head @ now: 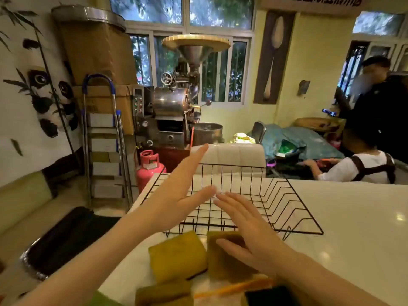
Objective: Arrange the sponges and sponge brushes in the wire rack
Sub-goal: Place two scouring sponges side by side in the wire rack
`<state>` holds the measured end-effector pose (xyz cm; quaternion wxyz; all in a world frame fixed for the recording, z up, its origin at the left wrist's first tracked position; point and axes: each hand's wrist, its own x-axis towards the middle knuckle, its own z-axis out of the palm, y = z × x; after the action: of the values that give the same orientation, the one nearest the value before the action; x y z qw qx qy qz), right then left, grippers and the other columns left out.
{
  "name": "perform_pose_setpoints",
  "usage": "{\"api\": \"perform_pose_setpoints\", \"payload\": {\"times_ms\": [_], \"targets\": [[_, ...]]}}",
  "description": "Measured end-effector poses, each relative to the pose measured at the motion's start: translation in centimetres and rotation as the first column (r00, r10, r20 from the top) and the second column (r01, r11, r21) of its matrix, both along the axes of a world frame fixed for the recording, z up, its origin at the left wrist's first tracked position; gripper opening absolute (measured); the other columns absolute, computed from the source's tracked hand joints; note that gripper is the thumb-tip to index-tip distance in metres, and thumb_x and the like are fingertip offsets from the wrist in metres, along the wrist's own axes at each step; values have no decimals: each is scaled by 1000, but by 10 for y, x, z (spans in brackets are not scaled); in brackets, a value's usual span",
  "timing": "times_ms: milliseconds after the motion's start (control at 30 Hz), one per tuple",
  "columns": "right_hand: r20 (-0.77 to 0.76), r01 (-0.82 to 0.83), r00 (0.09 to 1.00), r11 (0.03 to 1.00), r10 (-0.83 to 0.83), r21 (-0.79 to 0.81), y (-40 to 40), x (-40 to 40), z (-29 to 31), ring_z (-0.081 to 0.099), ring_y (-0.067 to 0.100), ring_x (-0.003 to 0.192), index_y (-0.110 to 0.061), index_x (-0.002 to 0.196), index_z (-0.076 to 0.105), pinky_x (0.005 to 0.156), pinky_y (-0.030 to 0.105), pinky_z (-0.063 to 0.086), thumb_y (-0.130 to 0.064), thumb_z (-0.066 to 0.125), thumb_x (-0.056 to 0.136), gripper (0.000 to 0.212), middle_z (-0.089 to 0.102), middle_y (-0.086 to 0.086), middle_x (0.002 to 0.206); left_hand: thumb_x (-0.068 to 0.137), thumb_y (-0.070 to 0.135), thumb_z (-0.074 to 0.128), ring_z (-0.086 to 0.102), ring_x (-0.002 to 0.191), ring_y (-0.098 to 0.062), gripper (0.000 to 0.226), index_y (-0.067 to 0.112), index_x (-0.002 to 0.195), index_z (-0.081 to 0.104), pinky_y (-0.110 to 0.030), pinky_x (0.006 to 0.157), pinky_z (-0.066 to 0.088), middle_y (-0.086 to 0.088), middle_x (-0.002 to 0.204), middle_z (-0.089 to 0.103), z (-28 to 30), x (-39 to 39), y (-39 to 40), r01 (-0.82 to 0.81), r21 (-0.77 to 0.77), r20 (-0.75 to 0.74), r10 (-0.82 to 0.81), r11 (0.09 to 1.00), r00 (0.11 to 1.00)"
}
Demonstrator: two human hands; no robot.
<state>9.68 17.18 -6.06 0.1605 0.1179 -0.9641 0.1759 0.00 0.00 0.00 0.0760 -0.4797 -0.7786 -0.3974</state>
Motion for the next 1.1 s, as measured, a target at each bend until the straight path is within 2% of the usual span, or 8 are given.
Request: {"api": "perform_pose_setpoints", "payload": {"times_ms": [133,233,400,533,733,833,933,1100], "targets": [[-107,-43,993,993,55,110,7,2,-14,26,2,126,-29,132,34,107,27,22,-44,50,82,55,49,-6,135,78,63,39,15,123,25,57,64,124,5,3,92,17,43,130,17,-38,13,-12,6,-200,-29,-12,980,1000],[-116,-60,990,985,79,163,11,8,-22,38,4,116,-29,124,40,100,24,34,-43,52,81,47,58,-5,123,77,58,38,33,117,13,47,51,123,33,2,91,25,26,127,39,-59,19,-22,-21,-283,-82,-2,959,997],[-202,48,979,934,26,355,12,10,-26,40,14,110,-22,120,47,95,28,28,-45,47,79,47,64,0,117,75,47,41,60,95,-11,39,27,101,64,-28,78,52,7,103,65,-68,26,-29,-157,-367,-278,53,917,959],[-258,132,966,895,-20,425,12,10,-29,38,21,111,-17,115,58,98,36,36,-50,44,78,52,62,4,121,73,51,41,60,103,-16,48,26,109,62,-31,82,51,6,112,64,-73,29,-31,-272,-463,-359,101,844,928],[-213,131,976,903,-45,410,10,13,-25,31,26,120,-20,104,62,95,47,44,-53,59,70,48,55,10,131,81,43,55,38,123,-10,53,36,131,38,-26,97,38,13,138,39,-73,26,-30,-243,-578,-203,151,779,968],[-161,74,987,906,-7,416,8,20,-27,29,26,125,-23,100,58,98,45,41,-49,69,66,44,52,10,134,79,41,60,40,122,-15,53,38,127,38,-29,95,41,9,138,39,-73,24,-28,-252,-613,-181,177,749,967],[-59,-18,997,929,43,370,5,27,-21,43,21,121,-25,101,54,98,36,42,-44,60,75,32,57,4,128,76,42,63,45,117,-18,53,39,124,38,-31,92,43,6,135,44,-75,23,-27,-237,-625,-132,198,744,971],[104,-100,991,980,83,170,1,37,-8,57,13,93,-23,99,55,77,25,53,-30,62,76,25,62,-2,105,74,44,64,49,111,-19,51,40,119,40,-34,89,45,5,128,49,-73,23,-29,-234,-635,-130,198,736,972]]}}
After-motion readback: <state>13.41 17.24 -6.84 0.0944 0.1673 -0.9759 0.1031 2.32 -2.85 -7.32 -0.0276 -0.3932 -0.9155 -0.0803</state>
